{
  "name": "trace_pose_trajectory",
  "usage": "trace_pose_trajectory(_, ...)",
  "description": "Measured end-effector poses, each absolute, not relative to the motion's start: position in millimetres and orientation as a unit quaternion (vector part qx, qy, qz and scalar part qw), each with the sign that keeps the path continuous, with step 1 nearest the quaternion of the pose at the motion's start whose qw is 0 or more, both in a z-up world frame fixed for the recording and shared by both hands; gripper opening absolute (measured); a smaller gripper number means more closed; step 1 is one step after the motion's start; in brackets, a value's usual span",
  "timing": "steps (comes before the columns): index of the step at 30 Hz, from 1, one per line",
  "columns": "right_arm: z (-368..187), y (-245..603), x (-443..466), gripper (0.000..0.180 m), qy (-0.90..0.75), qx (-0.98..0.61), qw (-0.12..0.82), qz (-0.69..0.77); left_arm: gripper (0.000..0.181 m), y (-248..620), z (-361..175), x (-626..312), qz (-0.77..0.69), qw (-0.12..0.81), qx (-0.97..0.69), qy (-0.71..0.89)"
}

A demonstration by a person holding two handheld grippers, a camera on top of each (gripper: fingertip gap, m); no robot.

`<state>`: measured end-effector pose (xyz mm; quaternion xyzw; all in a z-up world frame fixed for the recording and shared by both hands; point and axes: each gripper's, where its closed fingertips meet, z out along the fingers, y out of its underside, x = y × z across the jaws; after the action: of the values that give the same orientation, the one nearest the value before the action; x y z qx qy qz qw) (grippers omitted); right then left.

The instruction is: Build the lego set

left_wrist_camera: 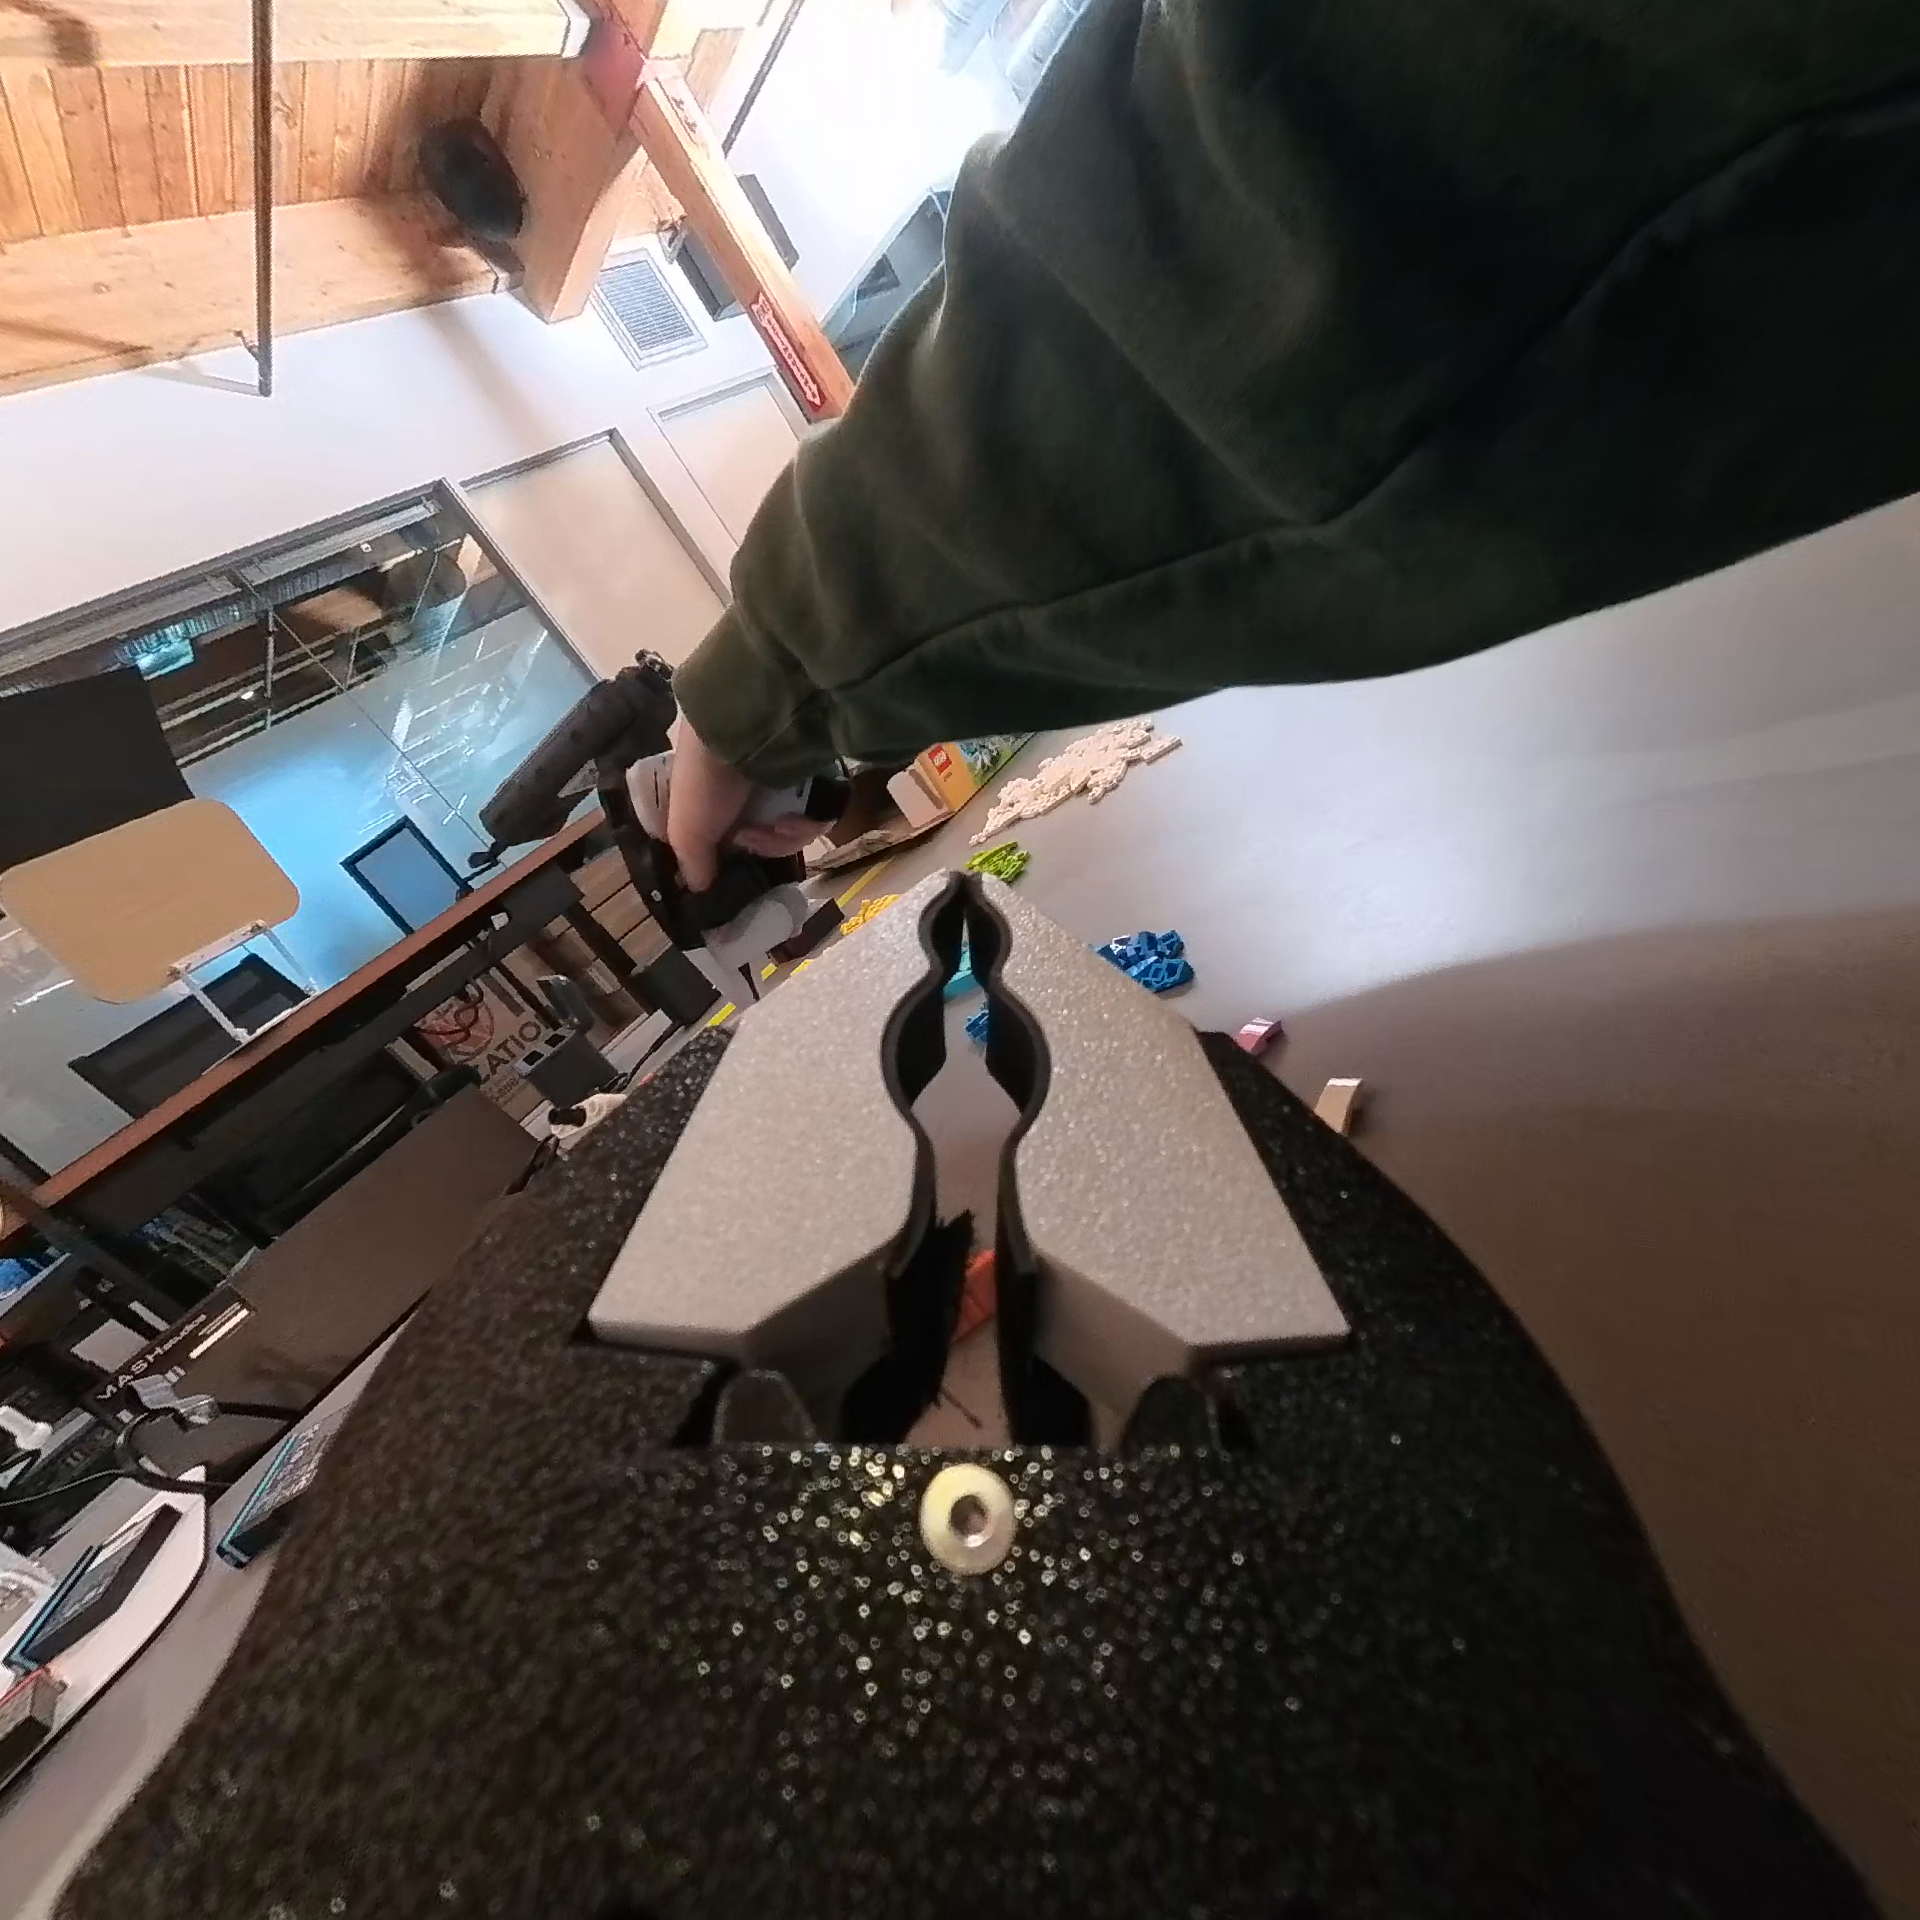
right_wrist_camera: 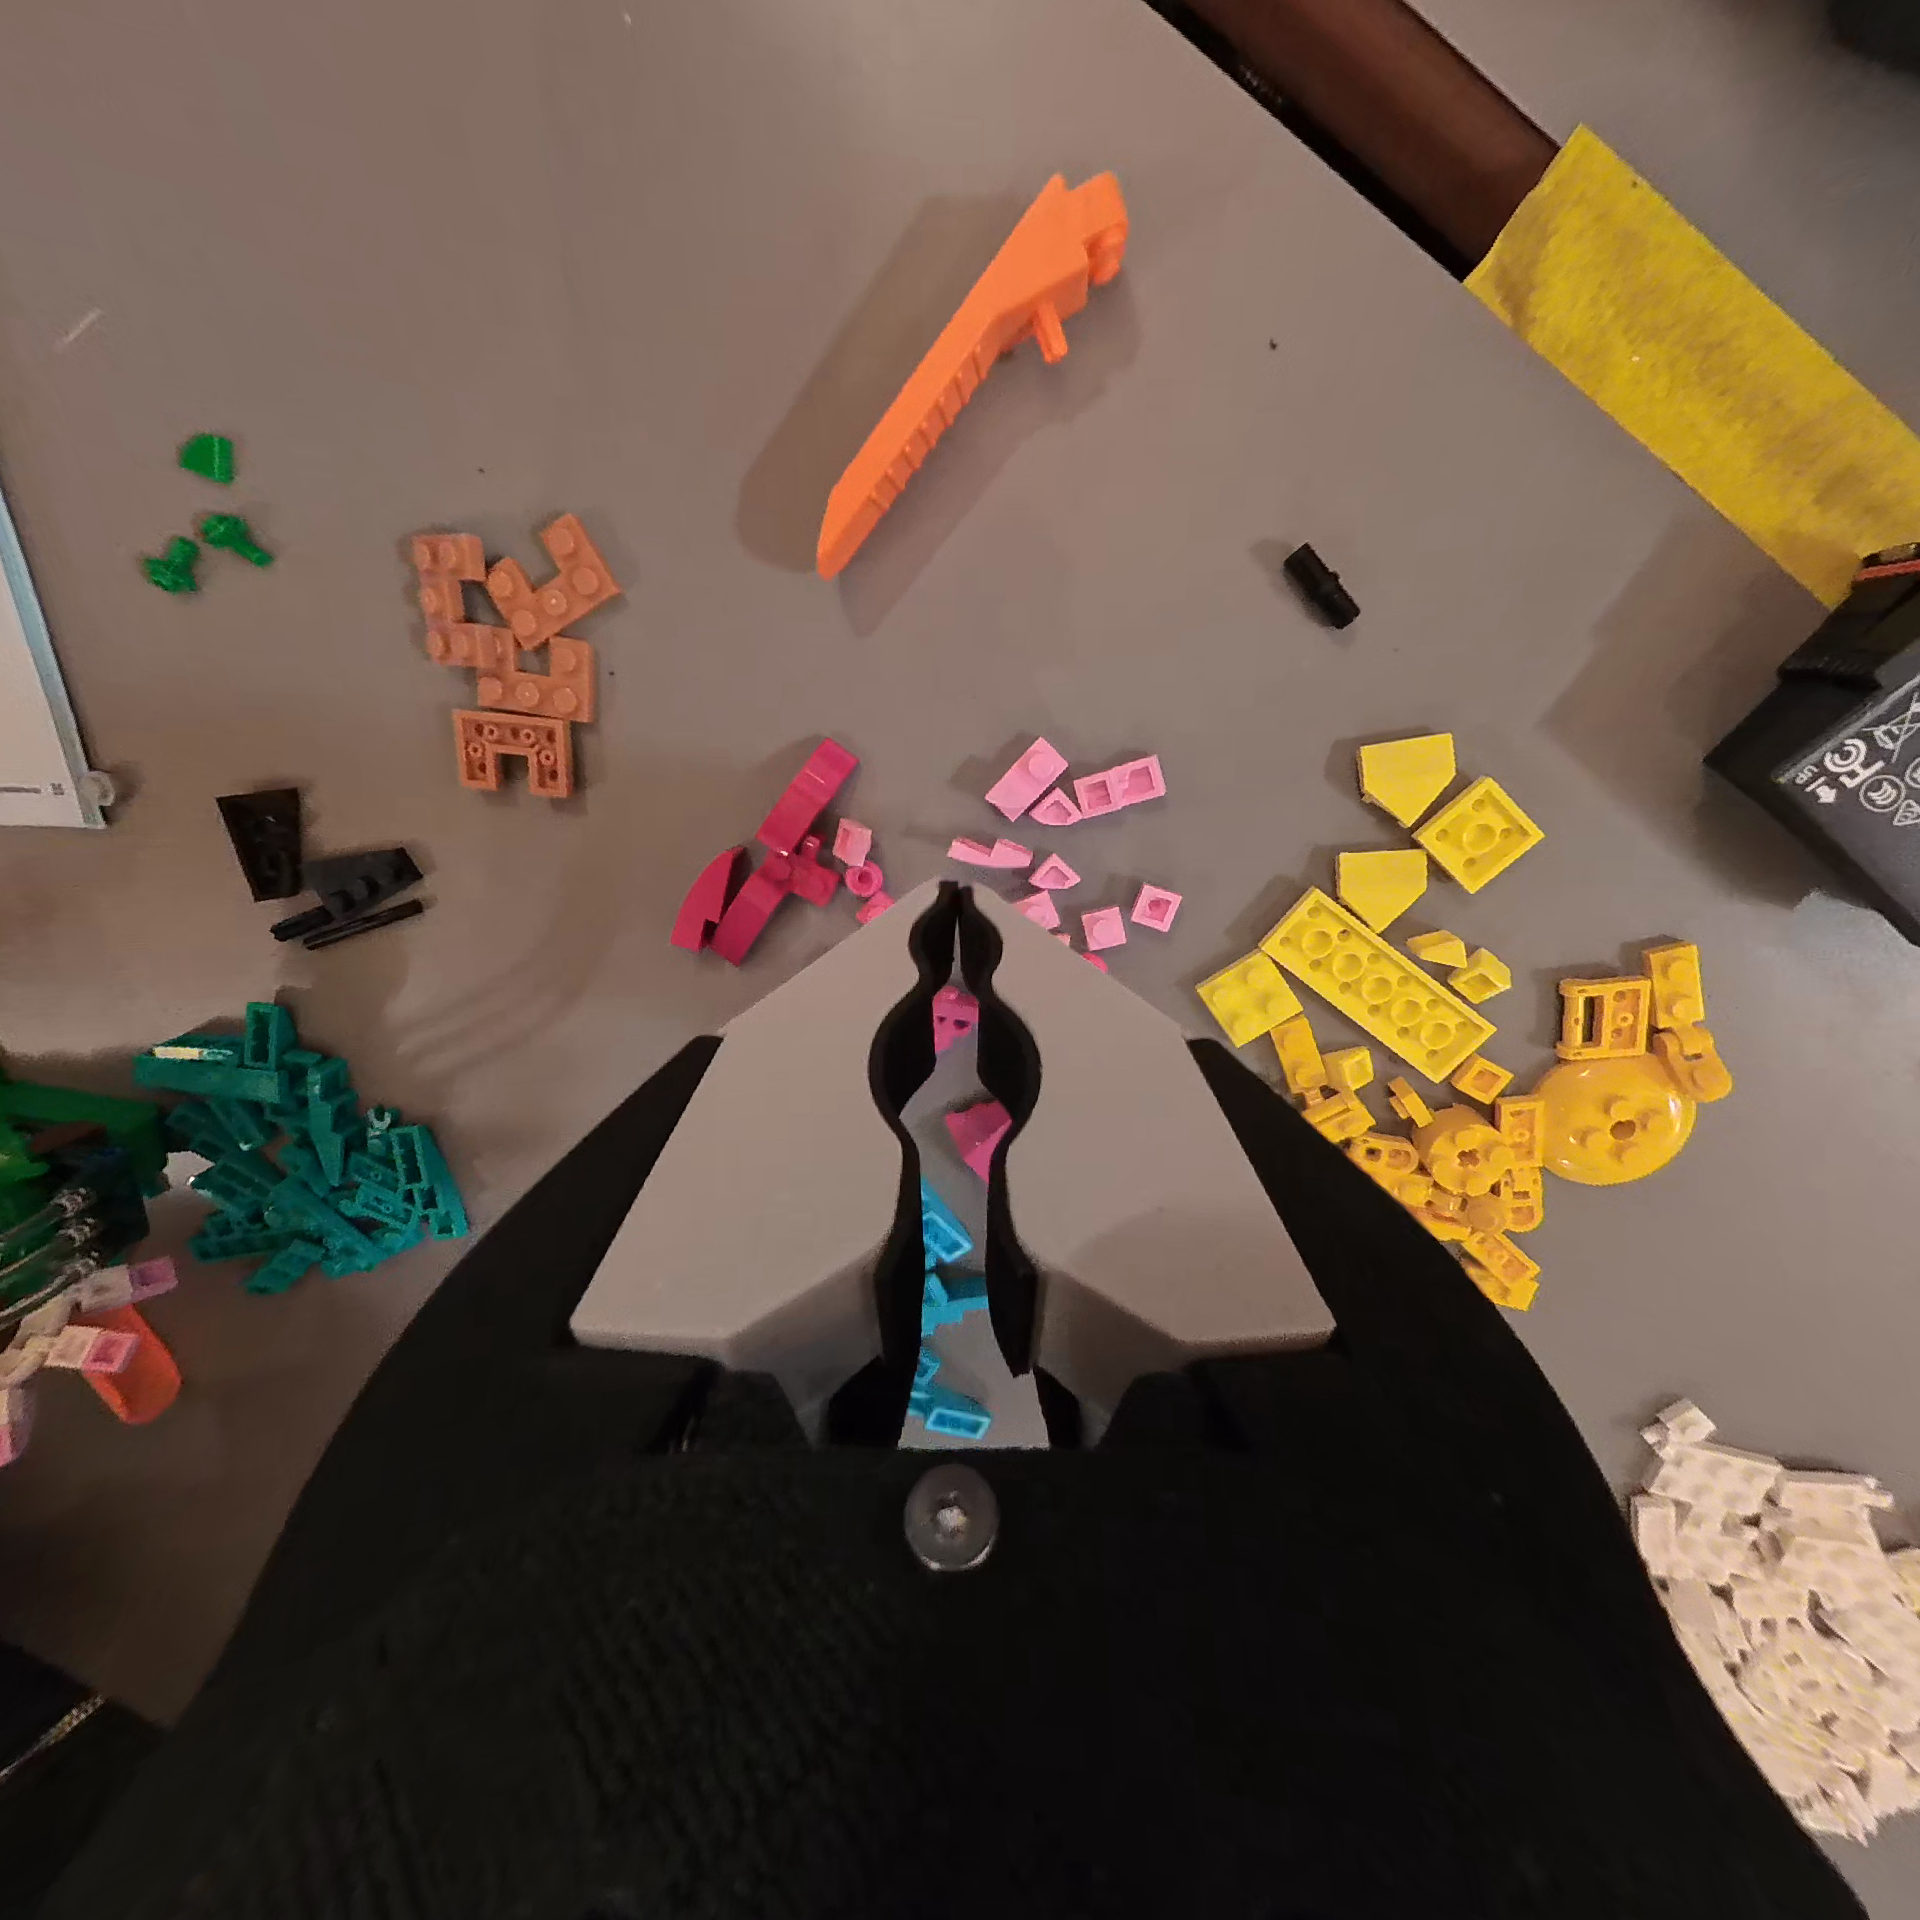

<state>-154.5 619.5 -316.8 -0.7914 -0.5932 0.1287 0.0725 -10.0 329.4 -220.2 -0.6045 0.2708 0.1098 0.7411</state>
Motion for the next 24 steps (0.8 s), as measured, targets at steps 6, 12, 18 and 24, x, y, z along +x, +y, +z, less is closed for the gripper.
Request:
trace_pose_trajectory(6, -314.8, 618.5, -157.5, 0.010, -0.563, -0.810, 0.064, 0.150, 0.000, 329.4, -220.3, -9.5, 0.109, 0.741, -0.604, 0.272)
trace_pose_trajectory(12, -321.3, 613.4, -156.5, 0.022, -0.494, -0.853, 0.008, 0.171, 0.000, 329.3, -220.4, -9.6, 0.107, 0.741, -0.604, 0.271)
trace_pose_trajectory(18, -327.2, 612.2, -157.6, 0.022, -0.483, -0.862, 0.004, 0.157, 0.000, 328.7, -220.3, -8.3, 0.106, 0.742, -0.603, 0.274)
trace_pose_trajectory(24, -332.5, 623.0, -160.4, 0.017, -0.479, -0.867, 0.029, 0.131, 0.000, 328.6, -220.7, -7.8, 0.105, 0.741, -0.603, 0.276)
